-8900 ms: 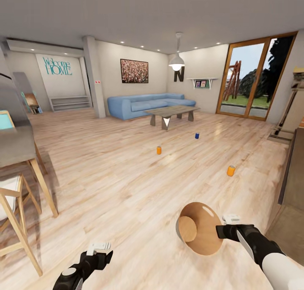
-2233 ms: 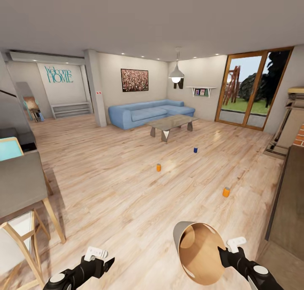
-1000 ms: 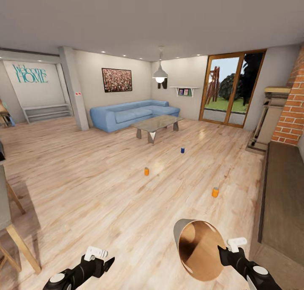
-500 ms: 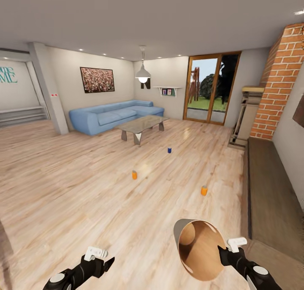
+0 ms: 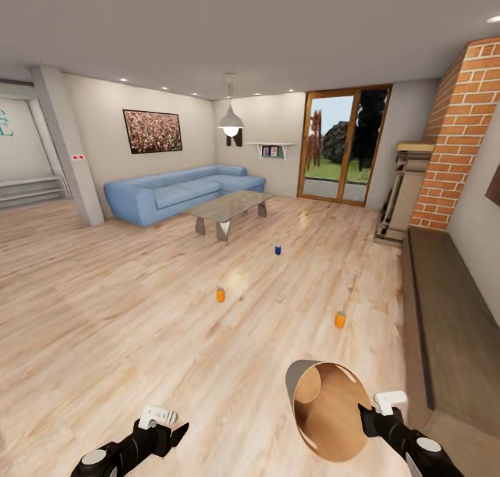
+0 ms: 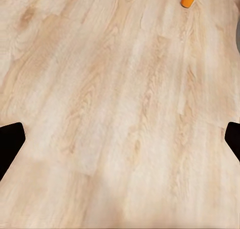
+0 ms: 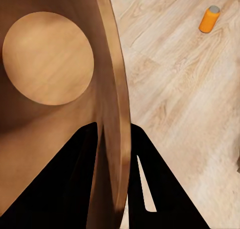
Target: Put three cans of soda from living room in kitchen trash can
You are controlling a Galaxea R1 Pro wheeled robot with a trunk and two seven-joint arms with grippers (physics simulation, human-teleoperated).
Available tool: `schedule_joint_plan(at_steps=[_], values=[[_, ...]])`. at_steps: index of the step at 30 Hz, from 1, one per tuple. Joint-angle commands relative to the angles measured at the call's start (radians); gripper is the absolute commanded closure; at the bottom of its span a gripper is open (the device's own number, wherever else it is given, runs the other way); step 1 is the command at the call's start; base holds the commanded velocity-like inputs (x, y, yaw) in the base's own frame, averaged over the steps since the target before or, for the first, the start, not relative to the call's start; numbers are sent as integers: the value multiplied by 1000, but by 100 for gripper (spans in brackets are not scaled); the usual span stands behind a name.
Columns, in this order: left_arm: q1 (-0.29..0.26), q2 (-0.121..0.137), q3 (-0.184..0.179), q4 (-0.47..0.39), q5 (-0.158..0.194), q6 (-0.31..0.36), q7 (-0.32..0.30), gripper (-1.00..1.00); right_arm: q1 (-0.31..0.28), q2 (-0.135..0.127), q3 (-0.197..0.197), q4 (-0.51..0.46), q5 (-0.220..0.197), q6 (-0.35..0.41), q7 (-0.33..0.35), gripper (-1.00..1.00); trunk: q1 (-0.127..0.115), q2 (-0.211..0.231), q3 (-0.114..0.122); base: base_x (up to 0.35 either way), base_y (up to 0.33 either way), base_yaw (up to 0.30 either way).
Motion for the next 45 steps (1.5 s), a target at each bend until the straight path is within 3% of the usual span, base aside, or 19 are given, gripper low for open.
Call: schedule_joint_plan(at_steps=[1,45], values=[[0,0,0,0,0,0,0,-100,-1,0,-2,-2,-7,1,6,100,0,0,0,252,185,-1],[0,0,0,0,0,0,0,-100,0,3,7,6,-7,1,6,100,0,0,0,265,180,-2]])
